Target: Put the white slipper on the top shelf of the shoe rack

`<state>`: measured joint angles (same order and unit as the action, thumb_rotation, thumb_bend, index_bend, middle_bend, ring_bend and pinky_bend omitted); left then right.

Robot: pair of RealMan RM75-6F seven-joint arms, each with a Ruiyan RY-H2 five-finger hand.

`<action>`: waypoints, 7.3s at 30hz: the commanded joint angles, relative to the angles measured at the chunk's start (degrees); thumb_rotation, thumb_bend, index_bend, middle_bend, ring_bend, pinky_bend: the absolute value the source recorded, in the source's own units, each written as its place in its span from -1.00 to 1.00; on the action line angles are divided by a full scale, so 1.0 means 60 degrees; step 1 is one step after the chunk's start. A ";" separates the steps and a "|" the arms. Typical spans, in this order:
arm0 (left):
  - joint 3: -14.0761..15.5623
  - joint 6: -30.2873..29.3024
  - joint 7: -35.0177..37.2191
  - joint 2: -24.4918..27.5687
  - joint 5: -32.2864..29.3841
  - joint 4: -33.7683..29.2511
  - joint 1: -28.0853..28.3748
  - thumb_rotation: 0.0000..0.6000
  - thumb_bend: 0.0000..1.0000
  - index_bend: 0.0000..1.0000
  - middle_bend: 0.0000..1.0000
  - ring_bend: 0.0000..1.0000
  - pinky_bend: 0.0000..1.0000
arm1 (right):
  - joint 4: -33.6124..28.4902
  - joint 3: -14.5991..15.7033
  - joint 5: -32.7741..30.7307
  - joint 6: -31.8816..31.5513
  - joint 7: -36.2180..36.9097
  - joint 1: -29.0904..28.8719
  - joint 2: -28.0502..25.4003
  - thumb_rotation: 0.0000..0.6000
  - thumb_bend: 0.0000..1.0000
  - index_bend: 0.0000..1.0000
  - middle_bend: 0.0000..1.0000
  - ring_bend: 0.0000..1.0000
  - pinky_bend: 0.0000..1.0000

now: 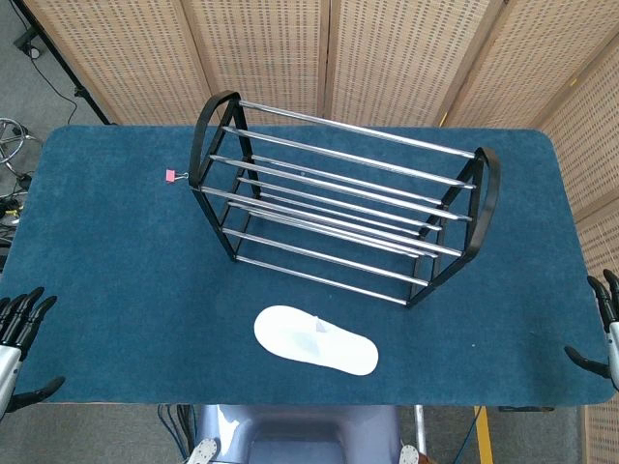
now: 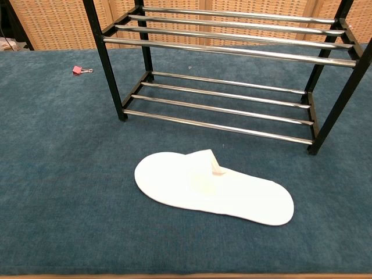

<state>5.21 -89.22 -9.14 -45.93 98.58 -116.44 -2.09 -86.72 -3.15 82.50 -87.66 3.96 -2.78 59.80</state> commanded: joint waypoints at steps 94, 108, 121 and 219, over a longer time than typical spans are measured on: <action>-0.0609 0.1406 0.0353 -0.0116 -0.2036 -0.0020 0.0954 1.00 -1.00 -1.00 -1.00 -1.00 -1.00 | 0.5494 0.0497 0.4457 0.3596 0.0454 -0.7478 0.7511 1.00 -0.53 -0.24 -0.37 -0.35 -0.15; -0.0614 0.1360 0.0478 -0.0084 -0.2046 0.0009 0.0951 1.00 -1.00 -1.00 -1.00 -1.00 -1.00 | 0.5870 0.0872 0.4377 0.2896 0.1204 -0.7565 0.7919 1.00 -0.08 0.05 -0.11 -0.14 -0.01; -0.0546 0.1409 0.0379 -0.0116 -0.1941 -0.0038 0.0963 1.00 -1.00 -1.00 -1.00 -1.00 -1.00 | 0.5878 0.1120 0.4318 0.1792 0.0821 -0.7011 0.7633 1.00 -0.07 0.31 0.17 0.14 0.20; -0.0296 0.1097 0.0545 0.0019 -0.1248 -0.0172 0.0784 1.00 -1.00 -1.00 -1.00 -1.00 -1.00 | -0.0232 -0.0541 0.3649 0.1000 -0.3727 -0.5559 0.3482 1.00 -0.02 0.36 0.28 0.30 0.29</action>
<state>3.44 -82.63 -5.87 -45.82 91.09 -117.48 2.62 -87.94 -6.26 104.60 -81.85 -18.27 -36.11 80.58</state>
